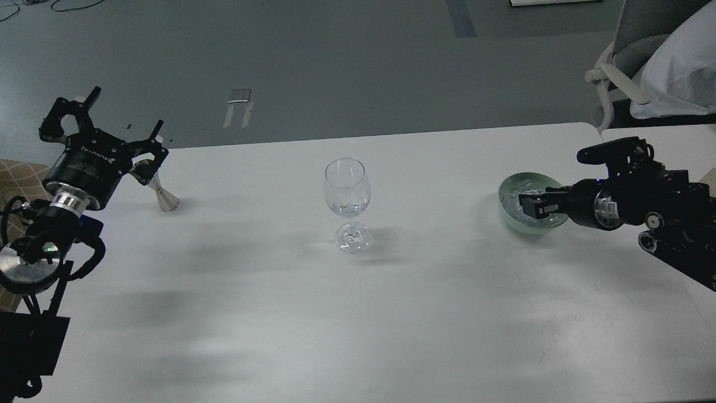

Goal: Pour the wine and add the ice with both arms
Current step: 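Reach the right gripper into the green bowl of ice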

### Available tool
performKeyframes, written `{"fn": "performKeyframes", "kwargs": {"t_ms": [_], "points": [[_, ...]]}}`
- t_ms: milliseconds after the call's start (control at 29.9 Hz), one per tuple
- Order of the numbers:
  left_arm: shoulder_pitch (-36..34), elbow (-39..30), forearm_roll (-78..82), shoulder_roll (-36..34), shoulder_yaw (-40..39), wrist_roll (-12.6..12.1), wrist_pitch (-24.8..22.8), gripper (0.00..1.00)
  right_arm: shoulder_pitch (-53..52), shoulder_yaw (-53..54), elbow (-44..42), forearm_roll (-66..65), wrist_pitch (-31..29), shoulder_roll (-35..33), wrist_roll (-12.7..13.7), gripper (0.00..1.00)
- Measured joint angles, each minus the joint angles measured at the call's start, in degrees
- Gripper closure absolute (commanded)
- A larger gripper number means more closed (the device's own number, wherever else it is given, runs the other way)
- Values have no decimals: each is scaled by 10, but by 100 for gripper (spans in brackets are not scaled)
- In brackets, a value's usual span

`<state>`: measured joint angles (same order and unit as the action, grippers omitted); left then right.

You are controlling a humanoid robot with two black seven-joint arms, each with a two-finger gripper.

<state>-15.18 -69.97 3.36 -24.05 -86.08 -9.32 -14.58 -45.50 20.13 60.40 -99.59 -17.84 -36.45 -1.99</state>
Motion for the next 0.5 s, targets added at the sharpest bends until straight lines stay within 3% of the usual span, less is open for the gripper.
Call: {"fn": "performKeyframes", "kwargs": {"t_ms": [67, 301, 501], "points": [[0, 0, 0, 0, 0, 0, 0, 2, 0, 0, -1, -7, -1, 1, 1, 53], [1, 4, 0, 1, -1, 0, -1, 2, -1, 0, -2, -11, -3, 6, 4, 83], [1, 5, 0, 1, -1, 0, -2, 2, -4, 0, -2, -11, -4, 6, 11, 88]]}}
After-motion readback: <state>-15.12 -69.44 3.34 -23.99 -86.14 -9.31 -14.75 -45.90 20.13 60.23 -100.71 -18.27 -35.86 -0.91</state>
